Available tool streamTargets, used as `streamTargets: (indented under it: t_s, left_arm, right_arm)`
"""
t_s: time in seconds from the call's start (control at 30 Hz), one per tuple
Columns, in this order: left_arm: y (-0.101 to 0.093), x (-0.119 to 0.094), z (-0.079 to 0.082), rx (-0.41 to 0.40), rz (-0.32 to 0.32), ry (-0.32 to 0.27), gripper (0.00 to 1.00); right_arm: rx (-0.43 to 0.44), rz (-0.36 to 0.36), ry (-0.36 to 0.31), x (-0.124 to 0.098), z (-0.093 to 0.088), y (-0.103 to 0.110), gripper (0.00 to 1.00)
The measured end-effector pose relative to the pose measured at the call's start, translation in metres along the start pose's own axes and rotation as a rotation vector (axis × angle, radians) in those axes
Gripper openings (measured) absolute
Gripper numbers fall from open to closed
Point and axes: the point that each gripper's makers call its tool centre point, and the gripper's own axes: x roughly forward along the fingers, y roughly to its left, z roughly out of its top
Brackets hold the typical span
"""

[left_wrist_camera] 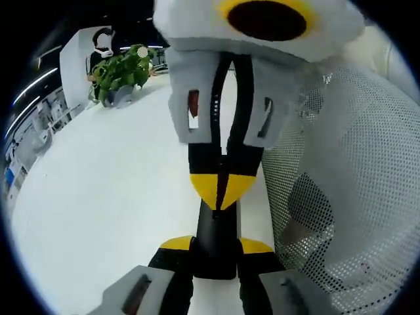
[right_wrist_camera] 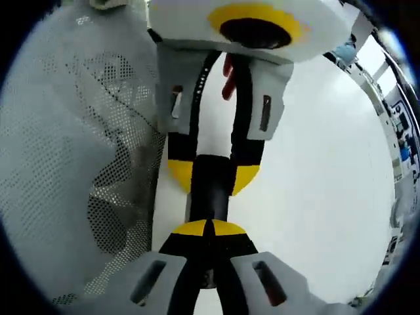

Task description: Press the specified remote control buttons in sequence, fully releasing each button before pressing the next.

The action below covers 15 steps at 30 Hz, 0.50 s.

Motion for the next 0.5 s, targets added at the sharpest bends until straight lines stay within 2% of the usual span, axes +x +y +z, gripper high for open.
streamTargets:
  t_s: [0.17, 0.2, 0.37, 0.43, 0.5]
  left_arm:
    - [0.0005, 0.0, -0.0001, -0.008, 0.001, -0.004, 0.25]
    - [0.0002, -0.0001, 0.0002, -0.007, 0.001, -0.005, 0.25]
    - [-0.0001, -0.0002, -0.0002, -0.004, 0.001, -0.004, 0.25]
    - [-0.0003, -0.0003, -0.0003, -0.002, 0.001, -0.002, 0.25]
    - [-0.0005, -0.0002, -0.0003, -0.002, 0.002, -0.002, 0.25]
  right_arm:
    - [0.072, -0.003, -0.05, -0.0007, -0.0016, -0.0021, 0.0]
    - [0.069, -0.024, -0.086, -0.0011, -0.0022, -0.001, 0.0]
    - [0.012, -0.092, -0.178, -0.0024, -0.0005, 0.0009, 0.0]
    - [0.009, -0.101, -0.201, -0.0031, -0.0017, 0.0029, 0.0]
    - [-0.035, -0.115, -0.211, -0.0035, 0.0, 0.0034, 0.0]
